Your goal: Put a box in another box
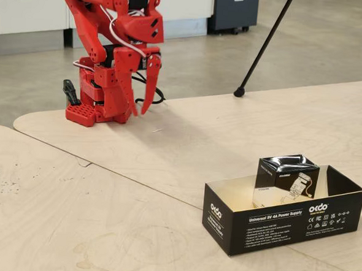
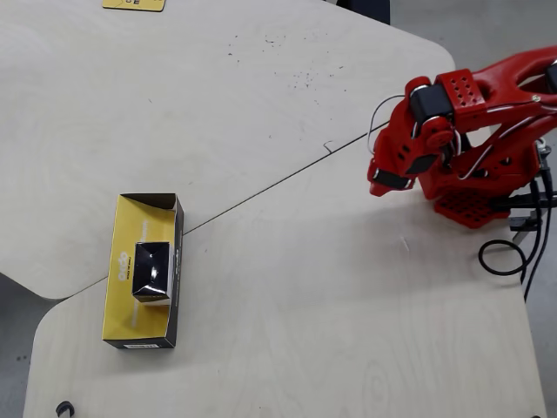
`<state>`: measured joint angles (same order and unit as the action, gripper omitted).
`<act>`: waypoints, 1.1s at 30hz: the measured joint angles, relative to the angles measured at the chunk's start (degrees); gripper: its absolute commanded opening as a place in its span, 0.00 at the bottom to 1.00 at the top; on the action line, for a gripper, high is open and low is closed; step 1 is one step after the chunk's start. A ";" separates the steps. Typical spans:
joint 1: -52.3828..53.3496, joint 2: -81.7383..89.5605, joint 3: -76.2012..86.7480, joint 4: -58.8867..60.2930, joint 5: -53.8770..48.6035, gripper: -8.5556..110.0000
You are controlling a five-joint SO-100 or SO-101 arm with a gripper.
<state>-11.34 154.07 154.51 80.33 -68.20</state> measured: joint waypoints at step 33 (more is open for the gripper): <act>4.31 33.13 22.24 -1.14 -21.71 0.07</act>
<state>-7.03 187.21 176.75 79.19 -89.91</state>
